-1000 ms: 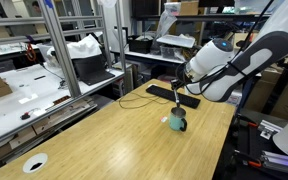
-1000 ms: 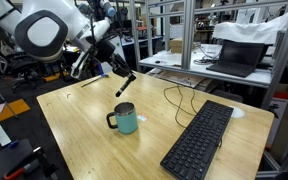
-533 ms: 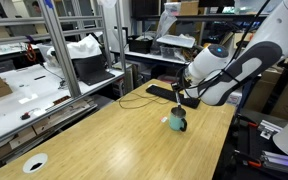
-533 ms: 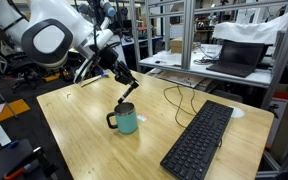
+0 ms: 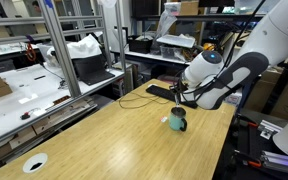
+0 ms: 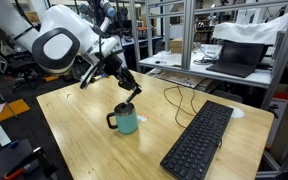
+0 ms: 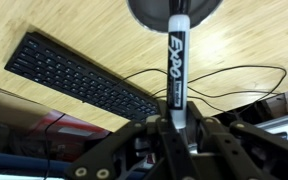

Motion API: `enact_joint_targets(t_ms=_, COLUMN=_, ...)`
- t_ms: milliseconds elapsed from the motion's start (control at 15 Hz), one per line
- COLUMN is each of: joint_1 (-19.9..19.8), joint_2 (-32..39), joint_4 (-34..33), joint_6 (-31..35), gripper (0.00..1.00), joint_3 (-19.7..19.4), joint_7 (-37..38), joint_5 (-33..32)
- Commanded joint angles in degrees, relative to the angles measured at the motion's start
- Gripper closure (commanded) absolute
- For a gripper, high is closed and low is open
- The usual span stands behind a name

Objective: Put the marker in the cup

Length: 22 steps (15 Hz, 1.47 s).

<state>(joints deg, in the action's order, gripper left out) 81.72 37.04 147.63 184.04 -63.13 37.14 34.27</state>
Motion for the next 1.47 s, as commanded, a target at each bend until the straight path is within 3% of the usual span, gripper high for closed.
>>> enact_joint_targets(t_ms=0, joint_1=-2.05, joint_2=1.26, joint_4=-1.77, joint_6=-1.27, gripper=0.95, joint_3=1.02, joint_7=0.84, joint_5=0.34)
enact_joint_targets(t_ms=467, joint_1=-2.59, joint_2=1.12, joint_4=-3.12, joint_6=-2.39, gripper=0.95, joint_3=1.13, joint_7=0.74, joint_5=-0.45)
enact_joint_targets(t_ms=533, joint_1=-2.56, joint_2=1.02, joint_4=-3.22, joint_6=-2.60, gripper=0.54, joint_3=1.17, joint_7=0.69, joint_5=-0.69)
enact_joint_targets(t_ms=667, joint_1=-2.48, joint_2=1.15, joint_4=-3.52, joint_6=-3.22, gripper=0.48, joint_3=1.15, joint_7=0.90, joint_5=-0.92)
enact_joint_targets(t_ms=1067, joint_1=-2.11, joint_2=1.45, joint_4=-3.66, joint_6=-3.43, gripper=0.05, joint_3=0.68, joint_7=1.40, joint_5=-0.91)
enact_joint_targets(t_ms=1400, joint_1=1.33, joint_2=0.82, joint_4=-5.20, joint_6=-3.41, gripper=0.00, joint_3=-4.35, joint_7=0.90, joint_5=0.12)
